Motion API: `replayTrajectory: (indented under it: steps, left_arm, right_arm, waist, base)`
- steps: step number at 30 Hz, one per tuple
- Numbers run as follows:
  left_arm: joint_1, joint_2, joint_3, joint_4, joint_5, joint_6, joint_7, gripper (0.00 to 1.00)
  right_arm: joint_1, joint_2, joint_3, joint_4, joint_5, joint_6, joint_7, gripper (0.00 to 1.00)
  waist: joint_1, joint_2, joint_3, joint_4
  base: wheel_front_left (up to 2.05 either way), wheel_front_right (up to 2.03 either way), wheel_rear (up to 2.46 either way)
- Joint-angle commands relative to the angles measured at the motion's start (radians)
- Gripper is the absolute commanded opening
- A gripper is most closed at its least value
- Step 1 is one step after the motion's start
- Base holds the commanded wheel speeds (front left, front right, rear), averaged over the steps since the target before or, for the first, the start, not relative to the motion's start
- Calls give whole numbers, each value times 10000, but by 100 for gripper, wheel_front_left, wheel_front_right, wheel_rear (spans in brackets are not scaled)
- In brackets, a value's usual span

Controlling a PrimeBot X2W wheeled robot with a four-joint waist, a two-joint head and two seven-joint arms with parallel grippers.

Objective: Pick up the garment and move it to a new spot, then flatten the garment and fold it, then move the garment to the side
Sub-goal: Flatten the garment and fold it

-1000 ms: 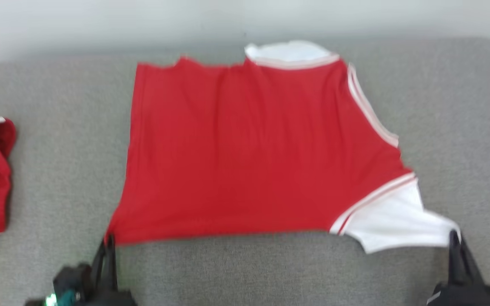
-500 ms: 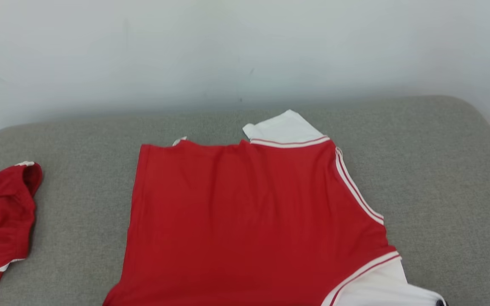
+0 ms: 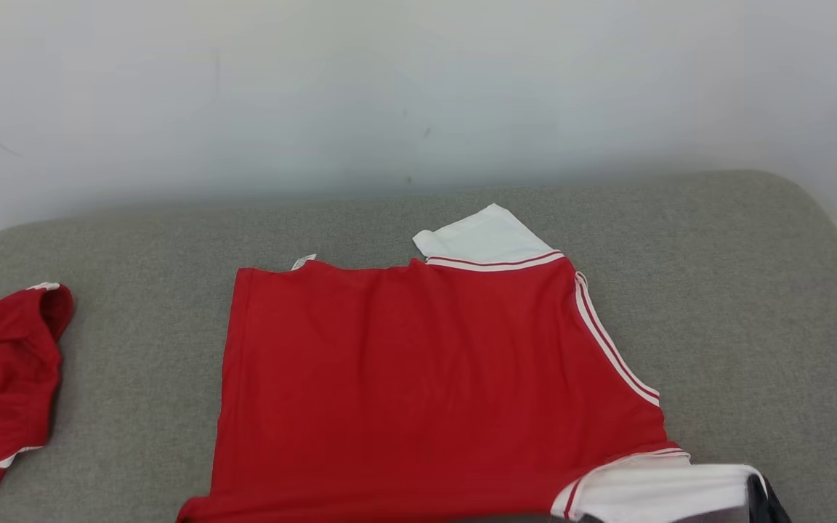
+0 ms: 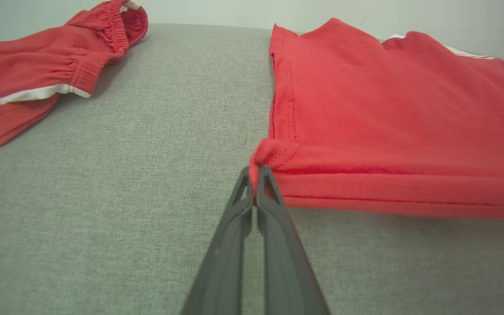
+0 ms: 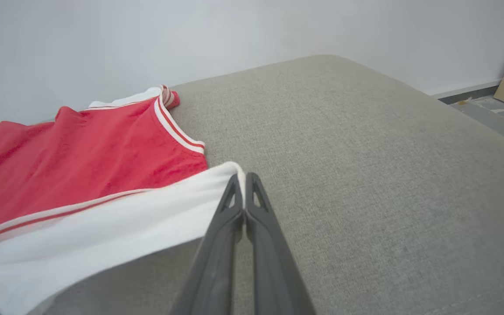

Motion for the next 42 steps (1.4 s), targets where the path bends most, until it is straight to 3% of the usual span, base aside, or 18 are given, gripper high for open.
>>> replayTrajectory:
  steps: [1, 7, 25, 42]
  left_arm:
    - [-240, 65, -9, -214, -1, -4, -32, 0]
    - [-907, 64, -136, -460, 118, -60, -32, 0]
    - [-3764, 55, -254, 295, 674, -133, -31, 0]
    - [-4258, 56, -418, -104, 537, -146, -31, 0]
  right_arm:
    - [-247, -90, 24, -140, 30, -47, -50, 0]
    - [-1228, -156, 229, -17, 46, -40, -49, 0]
    - [-4923, -753, 597, 1415, -502, -40, -32, 0]
    - [-5721, -810, 309, 1630, -918, -40, -30, 0]
  waist:
    - [0, 0, 103, 30]
    - [0, 0, 408, 134]
    - [0, 0, 2850, 386]
    - [0, 0, 3431, 614]
  base:
    - [0, 0, 0]
    - [0, 0, 0]
    - [0, 0, 0]
    - [0, 0, 0]
